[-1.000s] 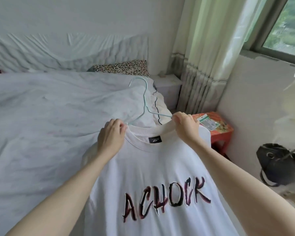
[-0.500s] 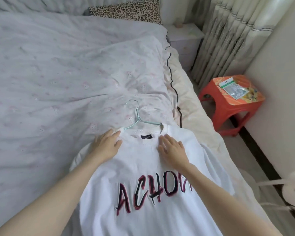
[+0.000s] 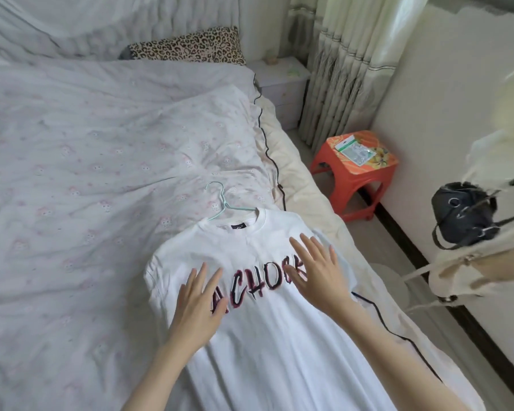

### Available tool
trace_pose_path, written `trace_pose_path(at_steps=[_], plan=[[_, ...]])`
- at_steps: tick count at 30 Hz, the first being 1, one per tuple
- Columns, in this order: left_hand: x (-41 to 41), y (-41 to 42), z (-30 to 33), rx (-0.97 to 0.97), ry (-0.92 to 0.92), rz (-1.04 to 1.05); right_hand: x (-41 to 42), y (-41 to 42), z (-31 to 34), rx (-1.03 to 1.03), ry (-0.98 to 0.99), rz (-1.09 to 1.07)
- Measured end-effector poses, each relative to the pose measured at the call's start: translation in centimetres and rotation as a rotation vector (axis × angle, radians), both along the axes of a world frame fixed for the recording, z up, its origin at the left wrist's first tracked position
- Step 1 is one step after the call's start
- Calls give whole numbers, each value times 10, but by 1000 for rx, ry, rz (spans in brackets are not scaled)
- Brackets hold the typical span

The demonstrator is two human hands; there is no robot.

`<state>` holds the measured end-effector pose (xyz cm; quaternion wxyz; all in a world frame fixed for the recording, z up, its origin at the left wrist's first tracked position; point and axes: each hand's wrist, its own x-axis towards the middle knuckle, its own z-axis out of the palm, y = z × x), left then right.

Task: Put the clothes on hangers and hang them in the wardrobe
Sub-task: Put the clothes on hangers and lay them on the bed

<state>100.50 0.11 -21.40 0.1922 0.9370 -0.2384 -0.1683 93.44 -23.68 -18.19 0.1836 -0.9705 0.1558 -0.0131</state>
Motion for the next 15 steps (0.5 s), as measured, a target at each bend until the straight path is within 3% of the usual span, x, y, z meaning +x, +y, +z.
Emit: trace_pose_path(at_steps=[10, 15], plan=[[-123, -5, 67, -152, -237, -425, -232, 46, 81, -155, -26, -399], [-222, -14, 63, -151, -132, -779, -381, 109, 70, -95, 22, -781]])
